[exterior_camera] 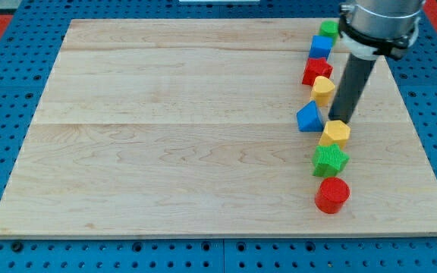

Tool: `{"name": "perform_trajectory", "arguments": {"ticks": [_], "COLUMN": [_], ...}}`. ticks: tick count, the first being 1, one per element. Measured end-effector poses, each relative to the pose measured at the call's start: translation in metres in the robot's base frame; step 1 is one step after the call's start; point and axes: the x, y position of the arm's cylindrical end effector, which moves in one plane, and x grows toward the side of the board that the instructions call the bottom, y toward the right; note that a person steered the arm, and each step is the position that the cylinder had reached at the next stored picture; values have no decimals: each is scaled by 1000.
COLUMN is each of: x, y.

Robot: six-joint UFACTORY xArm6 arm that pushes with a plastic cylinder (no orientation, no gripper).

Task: Push yellow hexagon slightly towards left

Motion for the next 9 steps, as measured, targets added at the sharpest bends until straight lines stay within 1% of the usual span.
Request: {"name": "perform_trajectory", "arguments": {"ticks": [1, 2, 4, 6, 7, 9], "x": [1, 33, 35, 30, -2, -74], "y": [25, 14, -1, 5, 27, 99]}}
